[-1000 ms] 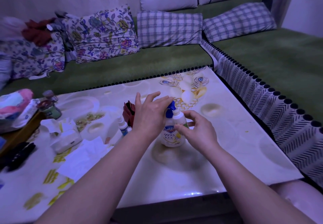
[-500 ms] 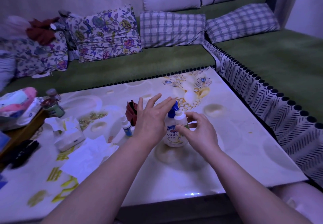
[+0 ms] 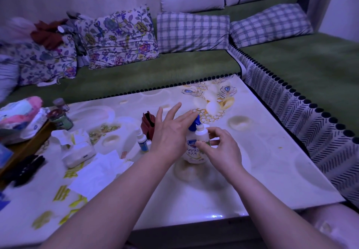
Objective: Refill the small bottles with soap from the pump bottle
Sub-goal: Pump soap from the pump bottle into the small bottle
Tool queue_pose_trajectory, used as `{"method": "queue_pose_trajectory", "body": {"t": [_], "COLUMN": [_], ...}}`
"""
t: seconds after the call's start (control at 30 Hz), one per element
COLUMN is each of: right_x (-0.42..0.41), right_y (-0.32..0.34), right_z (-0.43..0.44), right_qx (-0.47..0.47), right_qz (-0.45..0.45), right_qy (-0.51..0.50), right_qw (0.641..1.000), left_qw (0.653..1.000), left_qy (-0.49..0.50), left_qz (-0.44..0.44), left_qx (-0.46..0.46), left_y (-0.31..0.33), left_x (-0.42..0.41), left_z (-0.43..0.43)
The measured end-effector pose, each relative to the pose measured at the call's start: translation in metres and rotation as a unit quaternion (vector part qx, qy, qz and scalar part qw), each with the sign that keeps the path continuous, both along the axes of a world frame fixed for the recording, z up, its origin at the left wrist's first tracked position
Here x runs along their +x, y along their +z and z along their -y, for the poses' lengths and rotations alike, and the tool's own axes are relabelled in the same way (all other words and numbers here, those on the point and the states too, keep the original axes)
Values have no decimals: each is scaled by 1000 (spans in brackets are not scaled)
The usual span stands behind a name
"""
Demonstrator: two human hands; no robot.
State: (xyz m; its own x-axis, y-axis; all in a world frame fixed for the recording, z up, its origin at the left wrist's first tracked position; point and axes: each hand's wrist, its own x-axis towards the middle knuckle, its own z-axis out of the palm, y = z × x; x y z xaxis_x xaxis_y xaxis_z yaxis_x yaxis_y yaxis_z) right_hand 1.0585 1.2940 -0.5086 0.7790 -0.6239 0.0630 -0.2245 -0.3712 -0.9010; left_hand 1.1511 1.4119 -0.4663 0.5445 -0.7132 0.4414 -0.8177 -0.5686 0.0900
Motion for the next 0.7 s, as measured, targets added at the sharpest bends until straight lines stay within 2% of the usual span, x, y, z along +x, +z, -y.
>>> {"method": "queue_pose_trajectory", "body": {"t": [0.17, 0.4, 0.7], "right_x": [2, 2, 3], "right_y": [4, 4, 2], "right_z": [2, 2, 2], "right_qx": [0, -5, 1], "right_qz": [16, 24, 30], "right_qy": [-6, -9, -9], "right_qw": [1000, 1000, 1000], "left_qw": [999, 1000, 998], "left_qy": [18, 20, 16], "left_qz": [-16, -20, -56], "left_qx": [-30, 3, 1], "left_y": [1, 7, 7], "left_x": [0, -2, -7], "left_z": [3, 1, -1]}}
